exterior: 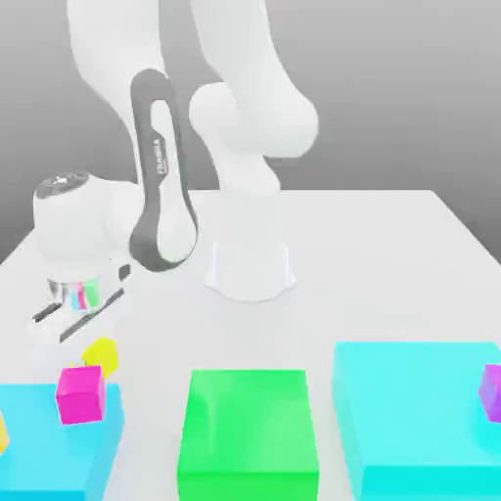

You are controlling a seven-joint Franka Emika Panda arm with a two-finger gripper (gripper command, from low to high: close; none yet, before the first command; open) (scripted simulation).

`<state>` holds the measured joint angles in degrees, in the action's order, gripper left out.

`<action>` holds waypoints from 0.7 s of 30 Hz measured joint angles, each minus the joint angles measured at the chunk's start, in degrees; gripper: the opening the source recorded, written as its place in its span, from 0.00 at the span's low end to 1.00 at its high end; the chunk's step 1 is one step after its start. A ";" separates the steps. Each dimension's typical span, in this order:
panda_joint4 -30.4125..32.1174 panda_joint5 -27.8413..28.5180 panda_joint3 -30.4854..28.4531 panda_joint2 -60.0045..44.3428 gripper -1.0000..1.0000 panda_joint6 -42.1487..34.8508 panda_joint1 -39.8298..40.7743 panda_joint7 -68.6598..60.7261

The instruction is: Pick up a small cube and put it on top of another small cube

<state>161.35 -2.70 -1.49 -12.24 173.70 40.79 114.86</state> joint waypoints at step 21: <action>-17.68 2.92 4.65 9.09 1.00 -26.79 -11.39 -21.50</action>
<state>143.68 0.22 3.16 -3.15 146.92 29.40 93.35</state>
